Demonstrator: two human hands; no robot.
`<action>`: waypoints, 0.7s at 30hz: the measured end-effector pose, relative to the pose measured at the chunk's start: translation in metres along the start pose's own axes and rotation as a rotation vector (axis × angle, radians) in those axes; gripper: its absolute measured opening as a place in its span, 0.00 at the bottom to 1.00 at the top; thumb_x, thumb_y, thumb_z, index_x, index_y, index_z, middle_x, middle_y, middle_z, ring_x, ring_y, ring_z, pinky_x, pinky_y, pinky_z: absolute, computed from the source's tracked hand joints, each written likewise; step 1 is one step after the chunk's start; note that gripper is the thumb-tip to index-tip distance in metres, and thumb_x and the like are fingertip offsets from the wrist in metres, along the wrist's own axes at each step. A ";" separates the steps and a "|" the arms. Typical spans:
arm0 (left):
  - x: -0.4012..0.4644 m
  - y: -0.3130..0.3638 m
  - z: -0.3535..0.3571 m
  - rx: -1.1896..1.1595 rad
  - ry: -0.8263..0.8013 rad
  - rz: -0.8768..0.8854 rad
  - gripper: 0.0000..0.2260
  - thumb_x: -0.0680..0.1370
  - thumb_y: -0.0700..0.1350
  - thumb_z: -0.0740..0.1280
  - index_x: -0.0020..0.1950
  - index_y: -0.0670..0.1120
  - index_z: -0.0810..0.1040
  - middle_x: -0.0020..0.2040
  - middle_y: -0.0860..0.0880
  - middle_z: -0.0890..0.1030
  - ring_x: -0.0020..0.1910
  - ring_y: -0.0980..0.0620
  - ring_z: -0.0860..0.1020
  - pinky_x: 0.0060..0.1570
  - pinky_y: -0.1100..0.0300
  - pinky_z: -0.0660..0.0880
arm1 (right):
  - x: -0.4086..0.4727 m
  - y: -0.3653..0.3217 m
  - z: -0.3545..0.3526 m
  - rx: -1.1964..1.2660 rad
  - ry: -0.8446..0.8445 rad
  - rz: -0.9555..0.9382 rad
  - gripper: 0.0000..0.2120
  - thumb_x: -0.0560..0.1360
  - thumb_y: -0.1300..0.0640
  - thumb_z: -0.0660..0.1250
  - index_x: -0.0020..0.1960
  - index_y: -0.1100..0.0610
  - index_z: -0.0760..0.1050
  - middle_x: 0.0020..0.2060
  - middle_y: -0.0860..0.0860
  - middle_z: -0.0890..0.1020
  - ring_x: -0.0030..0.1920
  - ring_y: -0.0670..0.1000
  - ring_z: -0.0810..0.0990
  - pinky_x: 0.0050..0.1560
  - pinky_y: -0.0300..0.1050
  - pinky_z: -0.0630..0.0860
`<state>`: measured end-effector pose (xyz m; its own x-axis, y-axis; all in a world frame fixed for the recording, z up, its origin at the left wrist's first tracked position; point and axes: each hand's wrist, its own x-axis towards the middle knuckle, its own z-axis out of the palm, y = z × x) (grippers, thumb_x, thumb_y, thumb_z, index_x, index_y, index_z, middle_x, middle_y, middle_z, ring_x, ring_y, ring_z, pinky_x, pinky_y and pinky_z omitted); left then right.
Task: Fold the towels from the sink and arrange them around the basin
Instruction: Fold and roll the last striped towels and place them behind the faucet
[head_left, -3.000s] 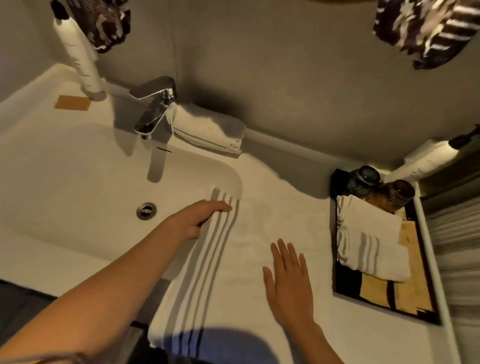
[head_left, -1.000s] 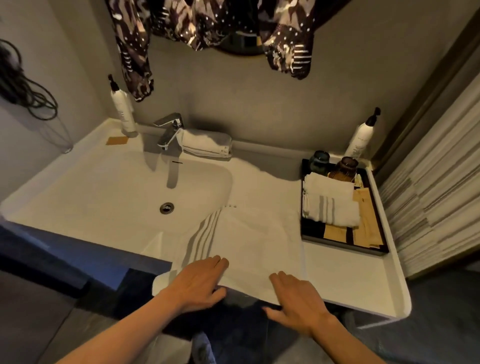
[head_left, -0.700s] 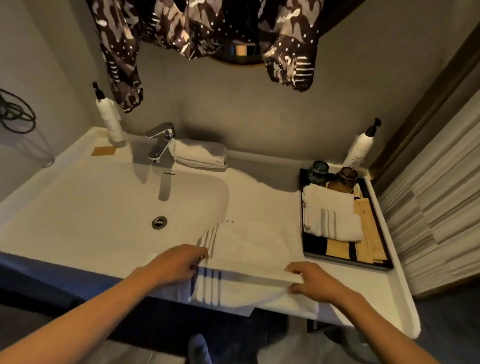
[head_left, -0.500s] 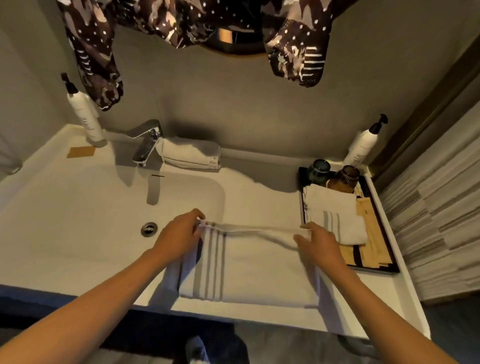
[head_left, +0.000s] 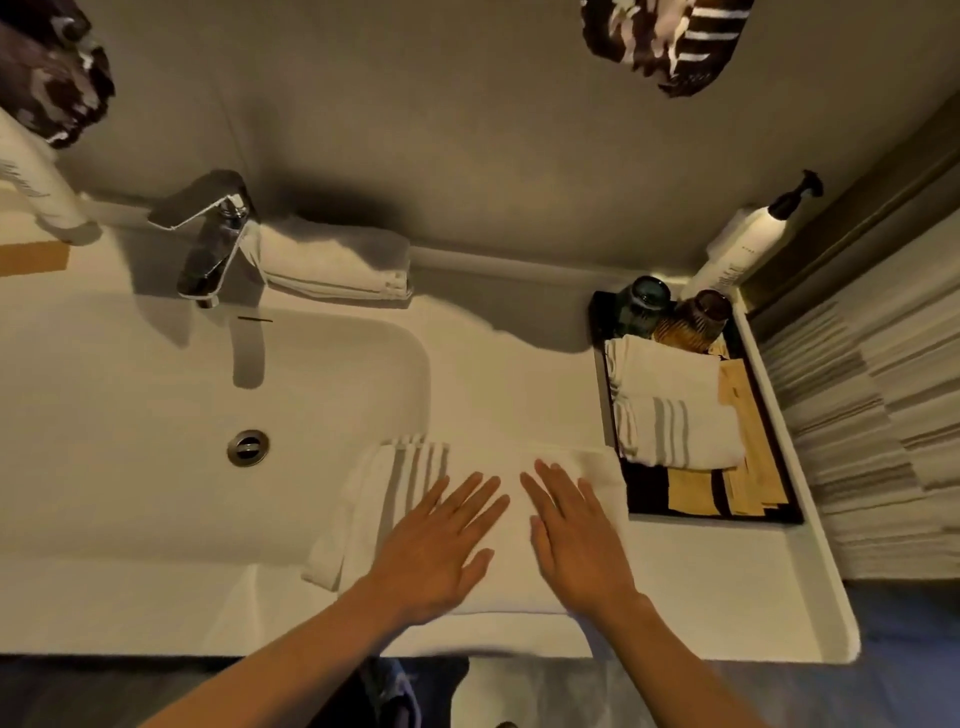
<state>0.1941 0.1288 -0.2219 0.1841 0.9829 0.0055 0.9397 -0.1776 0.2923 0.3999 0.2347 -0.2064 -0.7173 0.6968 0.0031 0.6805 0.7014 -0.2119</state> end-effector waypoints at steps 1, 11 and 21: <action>0.000 0.000 0.000 -0.006 -0.003 -0.014 0.26 0.84 0.57 0.49 0.81 0.50 0.51 0.81 0.50 0.51 0.80 0.51 0.49 0.77 0.47 0.49 | 0.000 -0.001 -0.001 -0.011 -0.007 0.007 0.23 0.83 0.51 0.53 0.78 0.50 0.59 0.77 0.48 0.61 0.78 0.47 0.55 0.76 0.53 0.55; -0.018 0.002 -0.009 0.036 -0.032 -0.134 0.25 0.85 0.57 0.46 0.81 0.54 0.47 0.81 0.53 0.48 0.80 0.54 0.43 0.77 0.48 0.48 | -0.044 0.001 -0.013 0.055 -0.014 0.181 0.22 0.83 0.50 0.54 0.76 0.51 0.63 0.76 0.51 0.63 0.76 0.51 0.62 0.74 0.47 0.63; -0.038 0.046 0.010 0.058 -0.096 -0.346 0.34 0.78 0.41 0.63 0.80 0.54 0.51 0.80 0.46 0.52 0.79 0.42 0.51 0.76 0.44 0.45 | -0.034 0.002 -0.051 0.893 -0.060 0.995 0.27 0.73 0.48 0.71 0.66 0.60 0.68 0.55 0.52 0.76 0.53 0.55 0.77 0.51 0.45 0.73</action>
<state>0.2332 0.0827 -0.2183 -0.1245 0.9767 -0.1746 0.9654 0.1599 0.2062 0.4331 0.2197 -0.1571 0.0023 0.8267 -0.5626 0.5997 -0.4513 -0.6608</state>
